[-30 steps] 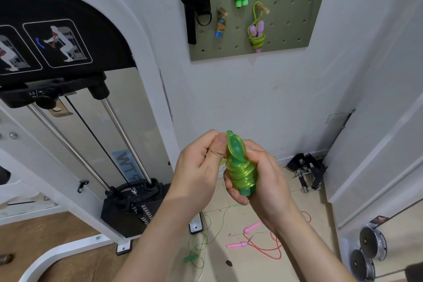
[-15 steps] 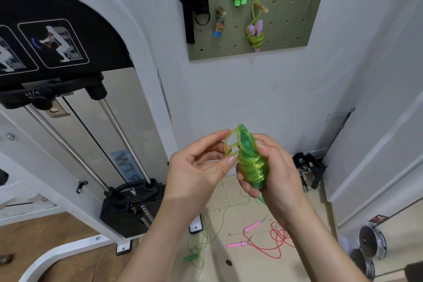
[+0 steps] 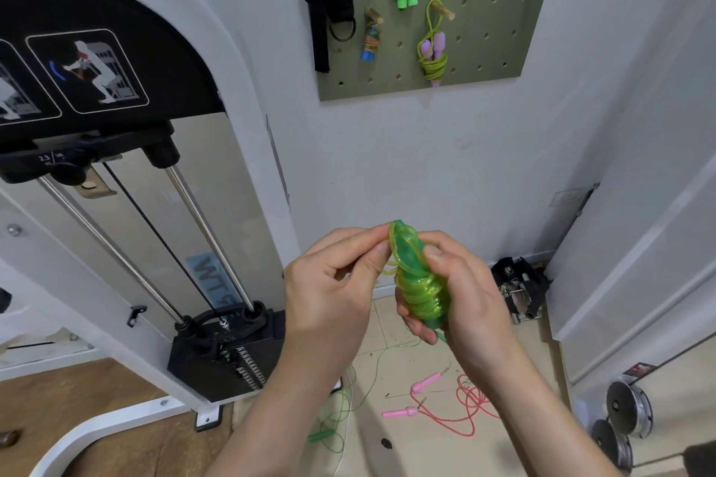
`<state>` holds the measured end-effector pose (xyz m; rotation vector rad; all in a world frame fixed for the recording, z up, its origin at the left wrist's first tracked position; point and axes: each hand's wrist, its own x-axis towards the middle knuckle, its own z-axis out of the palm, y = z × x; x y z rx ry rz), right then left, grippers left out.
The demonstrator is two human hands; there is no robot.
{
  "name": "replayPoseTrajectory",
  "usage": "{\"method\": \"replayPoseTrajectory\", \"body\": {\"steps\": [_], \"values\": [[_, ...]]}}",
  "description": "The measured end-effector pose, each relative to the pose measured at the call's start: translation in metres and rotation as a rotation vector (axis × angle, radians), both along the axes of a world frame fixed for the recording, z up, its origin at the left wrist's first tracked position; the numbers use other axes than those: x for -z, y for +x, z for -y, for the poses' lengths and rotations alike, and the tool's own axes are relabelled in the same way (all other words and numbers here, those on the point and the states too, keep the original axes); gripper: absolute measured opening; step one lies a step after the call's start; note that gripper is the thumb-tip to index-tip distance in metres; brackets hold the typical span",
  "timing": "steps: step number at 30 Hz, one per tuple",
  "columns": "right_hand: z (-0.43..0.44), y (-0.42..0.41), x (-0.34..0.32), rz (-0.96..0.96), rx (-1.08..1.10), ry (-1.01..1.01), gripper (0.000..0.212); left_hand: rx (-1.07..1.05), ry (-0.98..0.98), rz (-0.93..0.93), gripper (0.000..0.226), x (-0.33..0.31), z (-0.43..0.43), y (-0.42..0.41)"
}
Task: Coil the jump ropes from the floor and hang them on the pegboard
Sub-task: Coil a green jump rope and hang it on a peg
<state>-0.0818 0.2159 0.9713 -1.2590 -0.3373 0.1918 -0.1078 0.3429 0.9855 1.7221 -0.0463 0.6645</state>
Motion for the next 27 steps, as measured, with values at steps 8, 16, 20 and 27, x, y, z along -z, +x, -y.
{"method": "replayPoseTrajectory", "body": {"steps": [8, 16, 20, 27], "values": [[0.01, 0.006, -0.007, 0.279, 0.16, -0.392, 0.024, 0.233, -0.231, -0.158, 0.031, -0.014, -0.008, -0.004], [0.013, 0.009, -0.006, 0.56, 0.31, -0.821, 0.015, 0.179, 0.158, -0.228, 0.01, -0.019, -0.012, -0.004], [0.015, 0.012, 0.002, 0.617, 0.285, -0.957, 0.019, 0.021, 0.62, -0.168, 0.027, -0.007, -0.019, 0.005], [0.014, 0.02, 0.025, 0.543, 0.187, -1.046, 0.037, 0.063, 0.789, -0.14, 0.05, 0.005, 0.0, 0.012]]}}
